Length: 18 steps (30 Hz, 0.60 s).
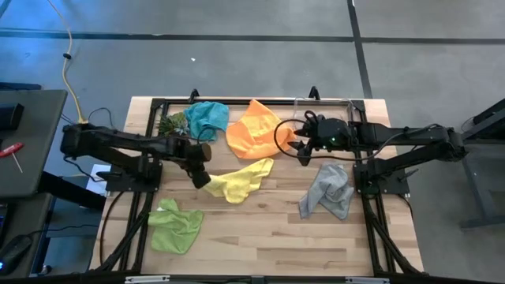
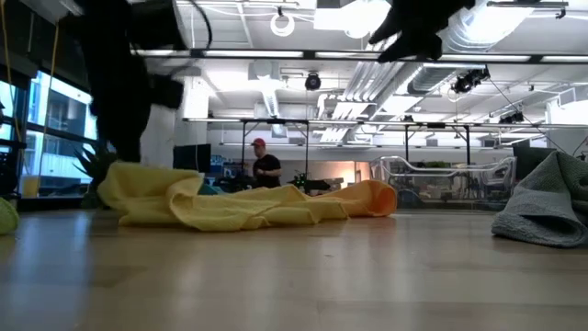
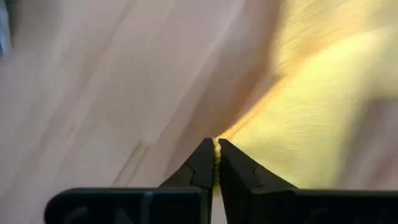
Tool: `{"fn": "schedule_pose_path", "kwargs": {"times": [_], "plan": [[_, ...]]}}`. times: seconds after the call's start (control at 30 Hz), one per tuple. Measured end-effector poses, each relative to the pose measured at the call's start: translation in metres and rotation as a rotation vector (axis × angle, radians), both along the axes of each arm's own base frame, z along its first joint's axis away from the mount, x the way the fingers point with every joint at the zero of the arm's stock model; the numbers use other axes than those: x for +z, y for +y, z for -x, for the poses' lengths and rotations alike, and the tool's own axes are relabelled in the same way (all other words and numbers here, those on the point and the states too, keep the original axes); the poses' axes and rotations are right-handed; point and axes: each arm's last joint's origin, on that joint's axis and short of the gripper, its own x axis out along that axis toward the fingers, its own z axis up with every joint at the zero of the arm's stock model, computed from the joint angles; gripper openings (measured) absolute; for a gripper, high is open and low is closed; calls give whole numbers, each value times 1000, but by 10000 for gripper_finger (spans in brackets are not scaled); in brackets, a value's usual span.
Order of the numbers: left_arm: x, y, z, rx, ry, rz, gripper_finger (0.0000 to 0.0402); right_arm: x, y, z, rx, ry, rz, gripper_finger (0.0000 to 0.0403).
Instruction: Fold microfiber towels
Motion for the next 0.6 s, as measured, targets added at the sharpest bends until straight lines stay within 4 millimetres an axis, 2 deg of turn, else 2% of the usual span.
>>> {"fn": "schedule_pose_path", "kwargs": {"times": [0.17, 0.37, 0.5, 0.6], "plan": [[64, 0, -5, -74, -272, -84, 3, 11, 5, -14, 153, -175, -108, 222], [136, -6, -5, -239, -503, -214, 1, 16, 11, -41, 393, -357, -157, 222], [180, -6, -5, -340, -631, -307, 1, 12, 10, -53, 412, -392, -149, 222], [203, -7, -6, -424, -729, -397, 1, 11, 10, -61, 438, -432, -158, 222]]}}
